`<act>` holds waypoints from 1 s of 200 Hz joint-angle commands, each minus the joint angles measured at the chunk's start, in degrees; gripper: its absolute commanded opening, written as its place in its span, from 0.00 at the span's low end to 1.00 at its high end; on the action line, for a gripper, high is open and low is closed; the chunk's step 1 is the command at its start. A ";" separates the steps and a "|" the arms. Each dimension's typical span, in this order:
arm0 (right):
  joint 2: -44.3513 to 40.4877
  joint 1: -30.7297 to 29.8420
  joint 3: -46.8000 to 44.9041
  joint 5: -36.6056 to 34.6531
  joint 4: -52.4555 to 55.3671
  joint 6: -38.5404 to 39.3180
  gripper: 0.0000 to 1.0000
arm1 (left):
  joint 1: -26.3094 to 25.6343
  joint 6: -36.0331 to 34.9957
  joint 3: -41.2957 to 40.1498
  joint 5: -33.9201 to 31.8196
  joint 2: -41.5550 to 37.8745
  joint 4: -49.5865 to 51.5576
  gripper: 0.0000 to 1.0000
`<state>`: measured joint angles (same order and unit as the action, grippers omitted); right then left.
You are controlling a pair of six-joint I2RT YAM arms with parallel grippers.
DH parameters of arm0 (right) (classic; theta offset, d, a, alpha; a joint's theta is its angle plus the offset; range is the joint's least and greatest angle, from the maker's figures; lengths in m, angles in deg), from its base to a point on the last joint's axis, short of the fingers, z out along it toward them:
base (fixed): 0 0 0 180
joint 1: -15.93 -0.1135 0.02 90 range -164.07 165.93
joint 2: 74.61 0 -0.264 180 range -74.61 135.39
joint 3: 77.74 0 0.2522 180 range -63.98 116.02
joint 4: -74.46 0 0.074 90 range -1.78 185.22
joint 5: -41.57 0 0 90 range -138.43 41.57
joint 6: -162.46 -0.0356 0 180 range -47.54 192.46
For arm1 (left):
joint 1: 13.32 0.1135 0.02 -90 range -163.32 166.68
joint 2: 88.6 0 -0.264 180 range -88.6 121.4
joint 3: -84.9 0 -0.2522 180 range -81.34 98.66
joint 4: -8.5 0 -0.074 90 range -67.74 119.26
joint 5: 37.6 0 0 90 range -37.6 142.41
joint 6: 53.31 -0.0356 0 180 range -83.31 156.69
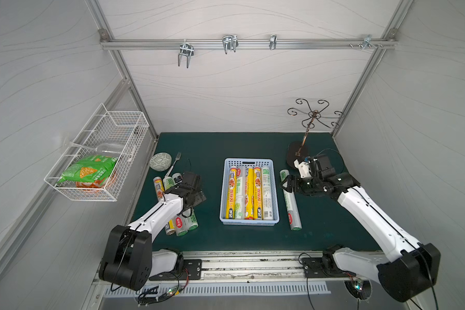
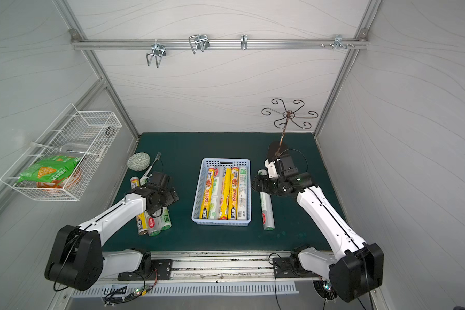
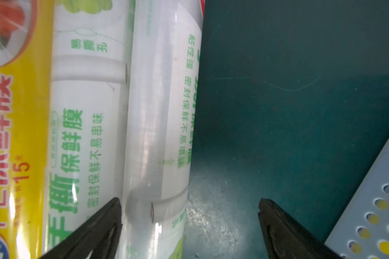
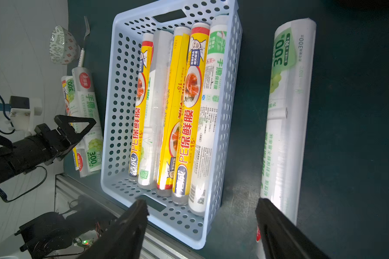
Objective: Put the plastic wrap into the basket
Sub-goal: Pick up the plastic wrap from the center of the board.
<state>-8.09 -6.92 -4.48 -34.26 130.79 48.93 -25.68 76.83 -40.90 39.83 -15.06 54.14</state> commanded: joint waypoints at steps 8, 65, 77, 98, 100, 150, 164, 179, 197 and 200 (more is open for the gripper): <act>0.36 0.25 -0.71 0.94 -0.01 -0.04 0.81 | 0.41 -0.68 0.16 0.62 1.37 -2.42 0.97; 0.98 0.25 -0.97 1.28 -0.37 -0.22 0.80 | 0.15 -2.83 0.70 6.77 4.28 -5.23 0.94; 1.03 0.26 -1.06 1.30 -0.40 -0.28 0.80 | -0.03 -2.96 0.94 7.33 4.55 -5.38 0.94; 1.20 0.26 -1.22 1.40 -0.55 -0.29 0.80 | -0.16 -3.14 1.41 8.00 5.54 -5.35 0.93; 1.23 0.24 -1.23 1.39 -0.55 -0.29 0.80 | -0.13 -3.14 1.42 8.01 5.67 -5.30 0.93; 1.06 0.26 -1.59 1.56 -1.09 -0.20 0.79 | -1.26 -3.29 3.30 7.48 8.91 -4.04 0.90; 1.15 0.25 -1.41 1.52 -0.91 -0.07 0.79 | -1.26 -3.23 3.92 7.01 9.71 -3.57 0.89; 1.15 0.22 -1.39 1.51 -0.73 -0.03 0.79 | -1.22 -3.44 4.78 6.70 10.59 -3.05 0.88; 1.14 0.19 -1.43 1.40 -0.64 -0.07 0.79 | -1.26 -3.57 5.56 5.67 11.25 -2.44 0.86; 1.13 0.18 -1.41 1.31 -0.58 0.05 0.79 | -1.26 -3.58 5.60 5.65 11.25 -2.50 0.86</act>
<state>-7.15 -6.92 -5.57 -33.32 130.24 48.69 -26.75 73.99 -38.19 47.00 -4.81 50.84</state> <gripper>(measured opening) 0.793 0.867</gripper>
